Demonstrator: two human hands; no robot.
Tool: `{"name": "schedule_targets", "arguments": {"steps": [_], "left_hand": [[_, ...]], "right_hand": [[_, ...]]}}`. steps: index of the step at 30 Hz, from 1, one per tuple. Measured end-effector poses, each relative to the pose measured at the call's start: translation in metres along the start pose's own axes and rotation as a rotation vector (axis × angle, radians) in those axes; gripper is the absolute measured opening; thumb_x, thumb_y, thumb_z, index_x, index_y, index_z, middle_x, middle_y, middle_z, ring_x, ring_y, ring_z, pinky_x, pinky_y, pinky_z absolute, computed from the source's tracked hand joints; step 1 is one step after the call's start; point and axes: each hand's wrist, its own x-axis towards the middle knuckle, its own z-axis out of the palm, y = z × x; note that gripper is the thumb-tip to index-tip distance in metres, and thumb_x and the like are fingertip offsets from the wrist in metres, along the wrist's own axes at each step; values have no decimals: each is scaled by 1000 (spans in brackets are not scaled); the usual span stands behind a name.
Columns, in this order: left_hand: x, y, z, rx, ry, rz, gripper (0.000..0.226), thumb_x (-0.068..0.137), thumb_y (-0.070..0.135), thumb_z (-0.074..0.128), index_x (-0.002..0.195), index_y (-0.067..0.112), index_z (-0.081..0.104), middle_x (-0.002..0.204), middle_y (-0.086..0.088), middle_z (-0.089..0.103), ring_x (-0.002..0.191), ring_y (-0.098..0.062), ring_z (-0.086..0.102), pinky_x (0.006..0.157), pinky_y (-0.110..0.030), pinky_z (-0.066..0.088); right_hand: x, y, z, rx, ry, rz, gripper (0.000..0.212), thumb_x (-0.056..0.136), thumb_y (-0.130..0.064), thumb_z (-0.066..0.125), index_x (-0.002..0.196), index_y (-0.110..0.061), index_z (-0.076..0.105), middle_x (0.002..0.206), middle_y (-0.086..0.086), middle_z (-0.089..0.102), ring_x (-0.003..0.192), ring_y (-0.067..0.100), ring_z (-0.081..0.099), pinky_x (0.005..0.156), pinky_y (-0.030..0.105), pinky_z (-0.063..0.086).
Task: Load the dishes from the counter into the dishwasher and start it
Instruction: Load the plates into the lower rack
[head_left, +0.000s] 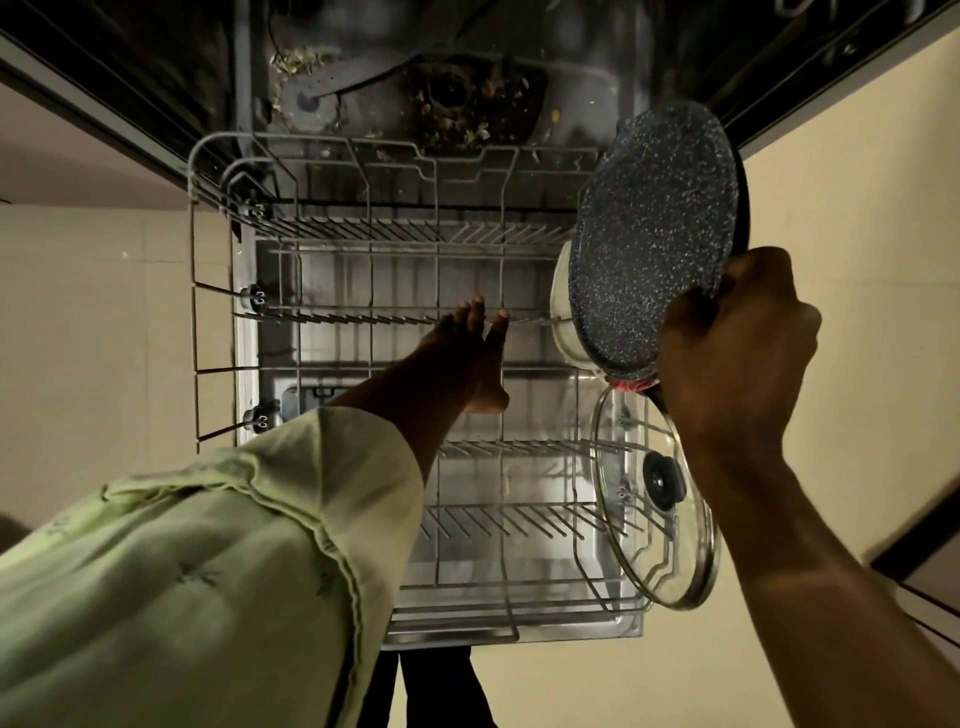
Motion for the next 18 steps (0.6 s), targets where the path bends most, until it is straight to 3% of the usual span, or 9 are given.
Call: {"name": "schedule_targets", "arguments": {"steps": [2,5,10,18], "left_hand": [[0,-1,0,-6,0,0,107,92,45,62,155,17,-19,161,-19,-21,151,-34,-12,121,-41,-2],[-1,0,0,-14,-5,-4,107,92,44,62,155,17,-20,161,-19,-21,151,-34,-13,121,-41,-2],[-3,0,-3,-21,-8,-1,105,92,43,61,155,17,-20,161,-18,-21,151,-33,-13,121,-41,-2],[-2,-1,-3,-35,-14,5,106,92,41,62,155,18,-19,161,-18,-22,151,-33,-13,121,-41,-2]], "right_hand": [[-2,-2,1,-8,-3,4,22,91,-9,55,111,1,56,92,22,65,83,43,61,65,26,29],[-3,-4,6,-35,-34,-8,26,92,-9,55,115,1,55,98,25,66,89,46,62,72,39,43],[-2,-4,22,-99,-132,62,30,96,-13,52,123,-1,52,116,22,62,104,42,60,82,36,40],[19,-9,42,-141,-90,50,40,98,-9,50,137,-4,46,128,22,56,114,42,56,90,42,46]]}}
